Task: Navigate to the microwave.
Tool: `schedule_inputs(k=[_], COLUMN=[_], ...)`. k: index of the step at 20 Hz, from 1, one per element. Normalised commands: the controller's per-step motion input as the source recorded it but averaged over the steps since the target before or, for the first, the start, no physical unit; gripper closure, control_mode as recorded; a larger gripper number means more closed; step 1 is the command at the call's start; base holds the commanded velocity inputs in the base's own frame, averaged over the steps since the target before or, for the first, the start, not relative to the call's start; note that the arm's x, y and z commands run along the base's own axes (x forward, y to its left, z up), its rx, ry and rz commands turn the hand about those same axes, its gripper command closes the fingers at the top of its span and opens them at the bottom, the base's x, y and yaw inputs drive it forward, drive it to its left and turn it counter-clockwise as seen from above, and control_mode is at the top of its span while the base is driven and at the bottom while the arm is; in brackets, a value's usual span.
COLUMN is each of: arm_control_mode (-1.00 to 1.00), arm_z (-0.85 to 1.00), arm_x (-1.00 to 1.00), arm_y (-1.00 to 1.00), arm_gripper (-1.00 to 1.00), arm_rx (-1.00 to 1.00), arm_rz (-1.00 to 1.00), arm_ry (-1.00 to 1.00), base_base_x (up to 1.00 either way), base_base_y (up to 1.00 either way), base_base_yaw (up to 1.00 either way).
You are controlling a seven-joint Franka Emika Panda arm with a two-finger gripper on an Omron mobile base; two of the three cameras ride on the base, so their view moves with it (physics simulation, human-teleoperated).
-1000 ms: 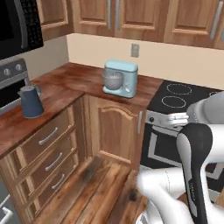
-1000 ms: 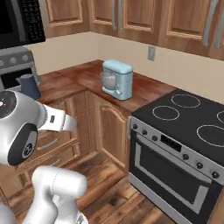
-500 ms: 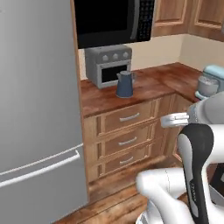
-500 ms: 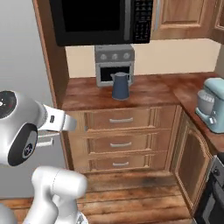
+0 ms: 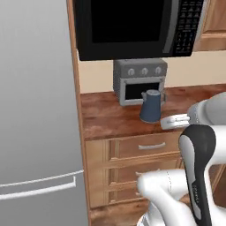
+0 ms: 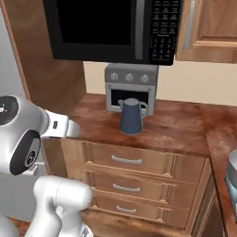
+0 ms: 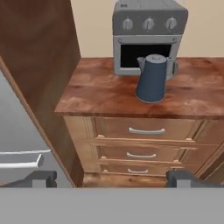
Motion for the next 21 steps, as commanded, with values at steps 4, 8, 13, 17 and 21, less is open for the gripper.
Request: schedule_inputs(k=[4,8,13,17,21], arm_control_mode=[1.00,1.00,1.00,1.00,1.00], arm_z=[0.00,0.00,0.00,0.00,0.00], arm_x=[0.00,0.00,0.00,0.00,0.00], arm_y=[0.00,0.00,0.00,0.00,0.00], arm_gripper=[-1.00,-1.00,-1.00,-1.00,-1.00], arm_rx=[0.00,0.00,0.00,0.00,0.00], arm_rz=[0.00,0.00,0.00,0.00,0.00], arm_ry=[0.00,0.00,0.00,0.00,0.00], base_base_x=[1.00,1.00,1.00,1.00,1.00], base_base_y=[-0.07,0.00,-0.07,-0.23,0.00], base_base_yaw=[0.12,0.10,0.04,-0.25,-0.52])
